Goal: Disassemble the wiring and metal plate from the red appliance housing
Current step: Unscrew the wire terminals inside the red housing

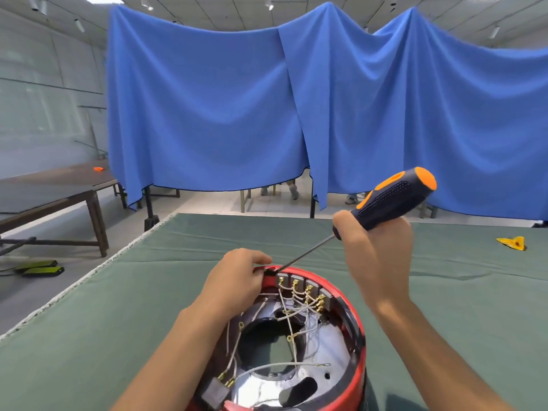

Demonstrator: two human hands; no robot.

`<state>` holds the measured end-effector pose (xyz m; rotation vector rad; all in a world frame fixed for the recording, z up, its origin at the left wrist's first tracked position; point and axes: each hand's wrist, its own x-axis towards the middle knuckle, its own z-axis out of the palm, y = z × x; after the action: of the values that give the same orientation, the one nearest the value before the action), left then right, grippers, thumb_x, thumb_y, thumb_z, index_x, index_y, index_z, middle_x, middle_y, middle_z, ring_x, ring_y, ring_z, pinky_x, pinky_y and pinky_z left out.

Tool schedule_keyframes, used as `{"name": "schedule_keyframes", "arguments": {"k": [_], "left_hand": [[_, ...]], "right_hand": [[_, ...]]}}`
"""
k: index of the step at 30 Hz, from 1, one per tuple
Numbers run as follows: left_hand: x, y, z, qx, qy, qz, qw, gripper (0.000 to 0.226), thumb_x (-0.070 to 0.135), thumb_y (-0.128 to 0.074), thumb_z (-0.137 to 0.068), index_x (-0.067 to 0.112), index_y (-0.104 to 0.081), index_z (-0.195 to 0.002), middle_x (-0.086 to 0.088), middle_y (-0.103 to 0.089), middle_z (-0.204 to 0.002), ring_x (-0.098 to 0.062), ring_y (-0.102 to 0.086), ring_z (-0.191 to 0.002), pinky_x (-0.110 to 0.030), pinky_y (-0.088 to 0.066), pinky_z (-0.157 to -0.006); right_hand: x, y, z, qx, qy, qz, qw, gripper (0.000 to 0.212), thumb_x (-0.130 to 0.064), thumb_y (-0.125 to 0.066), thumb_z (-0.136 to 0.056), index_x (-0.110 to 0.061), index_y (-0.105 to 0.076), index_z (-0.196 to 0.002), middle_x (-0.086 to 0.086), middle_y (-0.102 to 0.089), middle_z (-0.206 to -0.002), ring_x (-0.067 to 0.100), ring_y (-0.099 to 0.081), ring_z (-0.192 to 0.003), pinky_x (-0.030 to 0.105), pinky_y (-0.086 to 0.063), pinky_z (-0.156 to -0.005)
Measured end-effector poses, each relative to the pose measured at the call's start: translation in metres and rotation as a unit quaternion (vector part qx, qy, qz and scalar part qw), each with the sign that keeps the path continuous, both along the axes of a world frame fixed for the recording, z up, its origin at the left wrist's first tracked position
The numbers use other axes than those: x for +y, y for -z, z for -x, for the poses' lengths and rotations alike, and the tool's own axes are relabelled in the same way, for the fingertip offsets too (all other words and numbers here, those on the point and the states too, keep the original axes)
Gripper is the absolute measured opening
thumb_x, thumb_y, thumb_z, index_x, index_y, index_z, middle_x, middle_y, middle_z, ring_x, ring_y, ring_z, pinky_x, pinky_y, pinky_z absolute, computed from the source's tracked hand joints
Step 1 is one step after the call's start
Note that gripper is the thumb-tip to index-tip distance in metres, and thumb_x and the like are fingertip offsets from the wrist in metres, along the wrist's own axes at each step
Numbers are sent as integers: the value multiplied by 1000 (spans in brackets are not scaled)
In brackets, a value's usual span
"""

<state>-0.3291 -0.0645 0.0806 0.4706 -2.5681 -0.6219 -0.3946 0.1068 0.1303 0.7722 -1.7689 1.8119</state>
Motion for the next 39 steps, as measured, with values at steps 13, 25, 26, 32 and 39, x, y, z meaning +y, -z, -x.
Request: {"name": "schedule_keyframes", "arguments": {"k": [13,25,26,32,39], "left_hand": [[7,-1,-1,-23,45,26,998,31,11,-53,-87,27,-68,-108,10,-68,-108,-13,-59,-103,-32,-48,-88],[-4,4,15,-52,20,24,998,31,19,-60,-86,37,-68,-110,9,-71,-107,-17,-62,-102,-33,-49,-86],[-5,3,17,-52,17,22,998,31,17,-60,-86,37,-69,-108,8,-72,-104,-18,-63,-100,-32,-50,-84],[-7,1,35,-64,-28,34,997,39,12,-54,-86,39,-69,-109,-1,-70,-104,-26,-61,-99,-35,-50,-83],[6,-8,39,-203,-38,126,970,44,7,-42,-86,26,-57,-123,-8,-60,-119,-30,-49,-113,-40,-42,-89]], "right_hand": [[2,-7,-8,37,41,-71,996,30,-29,-55,-63,-2,-43,-59,10,-44,-49,28,-44,-53,42,-42,-51],[-9,-6,-9,-98,-140,-73,983,26,-13,-58,-78,-13,-61,-52,11,-67,-56,25,-64,-43,31,-49,-44],[-10,-9,-9,-100,-134,-51,985,24,-17,-57,-76,-15,-61,-52,11,-65,-55,25,-63,-42,30,-47,-44],[-20,-12,-4,-53,-68,19,996,26,-24,-53,-72,-7,-57,-53,1,-57,-44,15,-57,-35,36,-50,-47],[-21,-2,4,-43,-78,4,996,19,-25,-55,-76,-11,-58,-63,4,-66,-57,15,-63,-41,47,-55,-57]]}}
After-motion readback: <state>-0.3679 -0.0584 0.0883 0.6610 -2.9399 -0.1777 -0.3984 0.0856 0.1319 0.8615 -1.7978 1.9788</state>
